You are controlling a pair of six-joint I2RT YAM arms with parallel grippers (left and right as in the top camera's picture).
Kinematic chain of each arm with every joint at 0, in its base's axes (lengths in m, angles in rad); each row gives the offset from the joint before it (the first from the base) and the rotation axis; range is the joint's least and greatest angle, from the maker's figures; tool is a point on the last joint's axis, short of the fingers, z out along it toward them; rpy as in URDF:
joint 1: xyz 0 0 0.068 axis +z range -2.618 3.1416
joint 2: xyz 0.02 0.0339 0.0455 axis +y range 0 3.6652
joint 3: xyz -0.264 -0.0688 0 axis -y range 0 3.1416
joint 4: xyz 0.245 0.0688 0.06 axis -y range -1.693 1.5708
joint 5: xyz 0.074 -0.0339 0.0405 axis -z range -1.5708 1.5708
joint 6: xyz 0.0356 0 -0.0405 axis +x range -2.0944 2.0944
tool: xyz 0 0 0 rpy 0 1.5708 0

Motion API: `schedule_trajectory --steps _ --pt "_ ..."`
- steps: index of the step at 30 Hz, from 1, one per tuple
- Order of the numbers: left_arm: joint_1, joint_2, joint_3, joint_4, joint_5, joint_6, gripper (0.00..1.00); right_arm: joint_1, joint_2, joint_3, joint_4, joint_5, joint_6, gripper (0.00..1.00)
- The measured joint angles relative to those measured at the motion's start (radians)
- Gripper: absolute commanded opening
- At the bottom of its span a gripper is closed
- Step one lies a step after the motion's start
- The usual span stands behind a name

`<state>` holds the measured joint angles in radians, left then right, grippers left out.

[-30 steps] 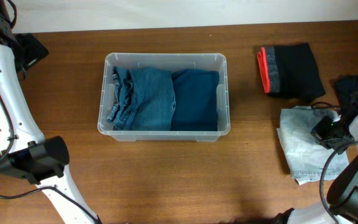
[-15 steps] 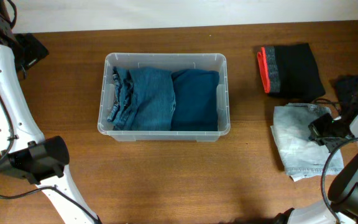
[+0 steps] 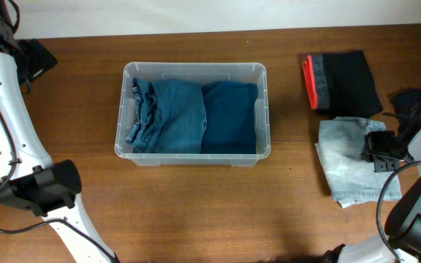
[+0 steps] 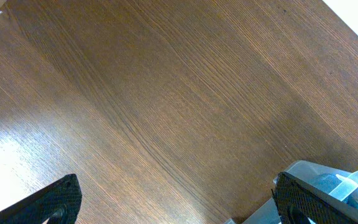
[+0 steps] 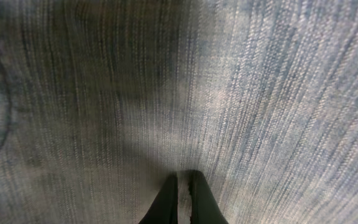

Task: Pack container
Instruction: 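Lower the right gripper onto the grey jeans' right edge and grasp, then drag the grey jeans left across the table with the right gripper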

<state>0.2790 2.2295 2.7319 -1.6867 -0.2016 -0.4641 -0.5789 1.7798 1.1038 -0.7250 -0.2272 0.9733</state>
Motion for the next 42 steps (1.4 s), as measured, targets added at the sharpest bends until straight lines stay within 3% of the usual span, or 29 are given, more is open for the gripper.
schedule_trajectory --steps 3,9,12,14,16,22,27,42 --pt "0.0 0.0 0.0 0.0 0.0 0.0 0.99 0.0 0.006 0.006 0.018 -0.019 -0.052 0.07" --pt "0.0 0.0 0.0 0.0 0.0 0.0 0.99 0.004 0.017 0.117 -0.03 -0.04 -0.337 0.32" --pt "0.0 0.0 0.0 0.0 0.0 0.0 0.99 0.006 0.017 0.207 -0.079 -0.048 -0.488 0.74" --pt "0.0 0.0 0.0 0.0 0.0 0.0 0.99 0.006 0.016 0.267 -0.102 -0.049 -0.593 0.92" --pt "0.0 0.0 0.0 0.0 0.0 0.0 0.99 0.006 0.016 0.314 -0.114 -0.048 -0.695 0.99" --pt "0.0 0.0 0.0 0.0 0.0 0.0 0.99 -0.01 0.016 0.348 -0.126 -0.026 -0.99 0.99" --pt "0.0 0.0 0.0 0.0 0.0 0.0 0.99 -0.045 0.018 0.348 -0.137 -0.001 -1.143 0.99" --pt "0.0 0.0 0.0 0.0 0.0 0.0 0.99 -0.073 0.113 0.332 -0.199 0.032 -1.277 0.99"
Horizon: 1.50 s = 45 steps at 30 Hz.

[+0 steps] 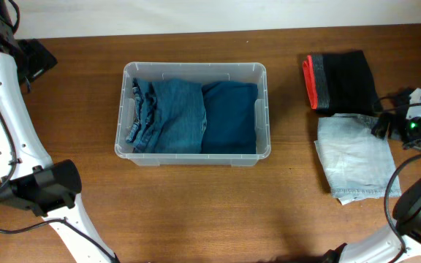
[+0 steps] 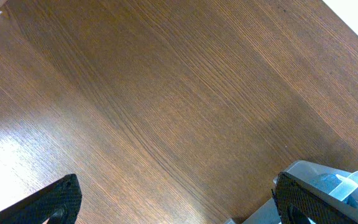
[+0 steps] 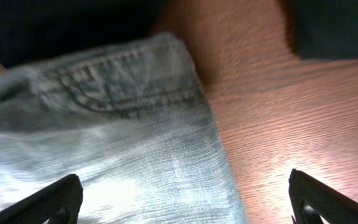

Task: Pack container
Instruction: 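Drag the grey jeans left across the table with the right gripper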

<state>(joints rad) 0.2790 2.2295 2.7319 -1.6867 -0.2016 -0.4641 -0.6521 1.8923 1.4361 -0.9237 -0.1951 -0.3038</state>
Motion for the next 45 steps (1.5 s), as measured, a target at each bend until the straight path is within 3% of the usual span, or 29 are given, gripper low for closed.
schedule_trajectory --steps 15,30,40,45 --pt "0.0 0.0 0.0 0.0 0.0 0.0 0.99 -0.001 0.114 -0.02 -0.016 -0.055 -0.01 0.98" --pt "0.0 0.0 0.0 0.0 0.0 0.0 0.99 -0.007 0.149 -0.02 -0.081 -0.191 0.07 0.99" --pt "0.0 0.0 0.0 0.0 0.0 0.0 0.99 -0.007 0.157 -0.023 -0.13 -0.282 0.265 0.99" --pt "0.0 0.0 0.0 0.0 0.0 0.0 0.99 -0.007 0.158 -0.031 -0.15 -0.306 0.204 0.98"
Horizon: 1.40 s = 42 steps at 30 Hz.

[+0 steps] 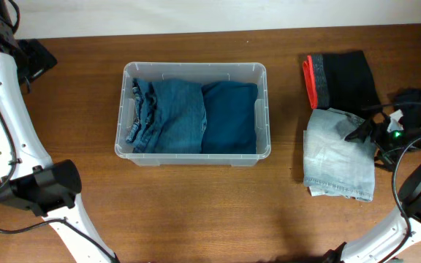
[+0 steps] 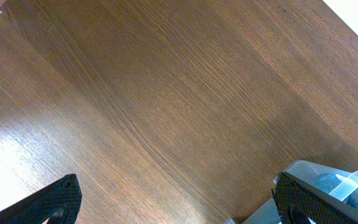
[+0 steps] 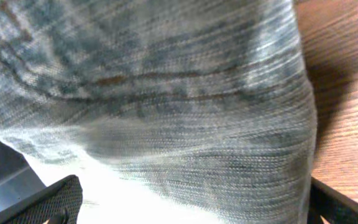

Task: Pack container
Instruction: 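Drag the grey jeans left across the table with the right gripper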

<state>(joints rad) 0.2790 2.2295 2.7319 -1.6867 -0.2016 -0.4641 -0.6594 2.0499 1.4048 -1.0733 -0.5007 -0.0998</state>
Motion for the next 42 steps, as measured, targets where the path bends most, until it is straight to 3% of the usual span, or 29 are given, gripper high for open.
schedule_trajectory --steps 7,18,25,28,33,42 --pt "0.0 0.0 0.0 0.0 0.0 0.0 1.0 0.0 0.0 -0.019 0.016 -0.045 -0.107 0.98" --pt "0.0 0.0 0.0 0.0 0.0 0.0 0.99 0.019 -0.068 -0.143 0.201 -0.1 -0.183 0.98" --pt "0.0 0.0 0.0 0.0 0.0 0.0 0.99 0.027 -0.074 -0.161 0.228 -0.137 -0.203 0.99" --pt "0.0 0.0 0.0 0.0 0.0 0.0 0.99 0.029 -0.071 -0.167 0.237 -0.144 -0.216 0.62" --pt "0.0 0.0 0.0 0.0 0.0 0.0 0.99 0.038 -0.047 -0.179 0.235 -0.179 -0.216 0.6" --pt "0.0 0.0 0.0 0.0 0.0 0.0 0.99 0.042 -0.033 -0.188 0.225 -0.192 -0.219 0.33"
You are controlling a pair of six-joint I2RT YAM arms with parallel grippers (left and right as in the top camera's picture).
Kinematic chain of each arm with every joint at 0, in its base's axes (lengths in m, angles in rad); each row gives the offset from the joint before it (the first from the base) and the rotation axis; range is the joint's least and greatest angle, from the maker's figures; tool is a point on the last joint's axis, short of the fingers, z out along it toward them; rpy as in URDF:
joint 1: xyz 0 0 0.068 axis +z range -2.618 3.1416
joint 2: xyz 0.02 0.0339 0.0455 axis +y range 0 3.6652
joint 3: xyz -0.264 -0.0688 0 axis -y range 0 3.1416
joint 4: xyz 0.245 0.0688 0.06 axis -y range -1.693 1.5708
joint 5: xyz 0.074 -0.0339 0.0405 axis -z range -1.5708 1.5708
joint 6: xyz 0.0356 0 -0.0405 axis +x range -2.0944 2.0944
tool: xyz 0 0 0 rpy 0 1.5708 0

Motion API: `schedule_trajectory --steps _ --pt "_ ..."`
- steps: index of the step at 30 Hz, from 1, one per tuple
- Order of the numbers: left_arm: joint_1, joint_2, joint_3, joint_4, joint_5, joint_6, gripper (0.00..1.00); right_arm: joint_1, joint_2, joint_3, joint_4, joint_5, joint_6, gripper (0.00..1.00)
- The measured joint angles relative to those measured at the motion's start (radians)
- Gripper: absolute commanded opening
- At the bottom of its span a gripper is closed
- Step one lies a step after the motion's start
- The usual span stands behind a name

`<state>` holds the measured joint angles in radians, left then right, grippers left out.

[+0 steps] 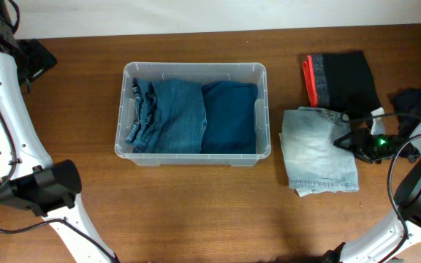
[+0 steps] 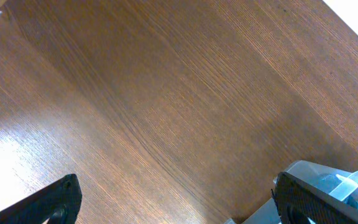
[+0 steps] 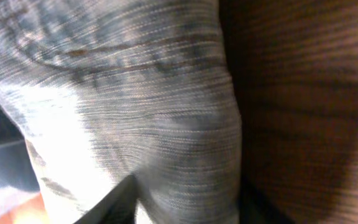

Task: Pack container
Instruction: 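Drag the grey jeans left across the table with the right gripper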

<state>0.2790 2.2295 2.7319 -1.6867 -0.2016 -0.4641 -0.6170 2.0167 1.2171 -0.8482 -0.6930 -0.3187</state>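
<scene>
A clear plastic container (image 1: 263, 109) holds folded blue jeans (image 1: 192, 115). Just right of it a light-wash denim garment (image 1: 316, 150) lies on the table. At that garment's right edge is my right gripper (image 1: 351, 140), shut on a bunched fold of the denim (image 3: 166, 124); in the right wrist view its fingers (image 3: 114, 202) flank the fold. My left gripper (image 2: 176, 202) hangs open over bare wood at the far left (image 1: 35, 58), with the container's corner (image 2: 347, 180) beside one finger.
A folded black garment with a red band (image 1: 340, 79) lies at the back right. A dark garment (image 1: 419, 102) sits at the far right edge. The wooden table (image 1: 196, 212) extends in front of the container.
The light denim garment has shifted further left and now lies close to the container's right wall. My right gripper has moved with it, and its fingers have come in around a fold.
First my right gripper was pressed onto the light denim at the far right with its jaws together. Then it stood open at the garment's right edge. Then the garment lay bunched and further left, and now lies beside the container. The left arm stayed still.
</scene>
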Motion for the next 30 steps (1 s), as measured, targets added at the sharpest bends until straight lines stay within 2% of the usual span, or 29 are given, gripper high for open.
schedule_trajectory --steps 4,9,24,30 --pt "0.0 0.0 0.0 0.0 0.0 0.0 0.99 0.0 0.014 -0.011 -0.004 -0.039 0.002 0.24" --pt "0.0 0.0 0.0 0.0 0.0 0.0 0.99 0.0 0.028 -0.019 -0.011 -0.124 0.003 0.05" --pt "0.0 0.0 0.0 0.0 0.0 0.0 0.99 0.01 0.047 -0.015 -0.051 -0.322 0.007 0.04" --pt "0.0 0.0 0.0 0.0 0.0 0.0 0.99 0.005 0.05 0.004 -0.063 -0.495 0.008 0.04"
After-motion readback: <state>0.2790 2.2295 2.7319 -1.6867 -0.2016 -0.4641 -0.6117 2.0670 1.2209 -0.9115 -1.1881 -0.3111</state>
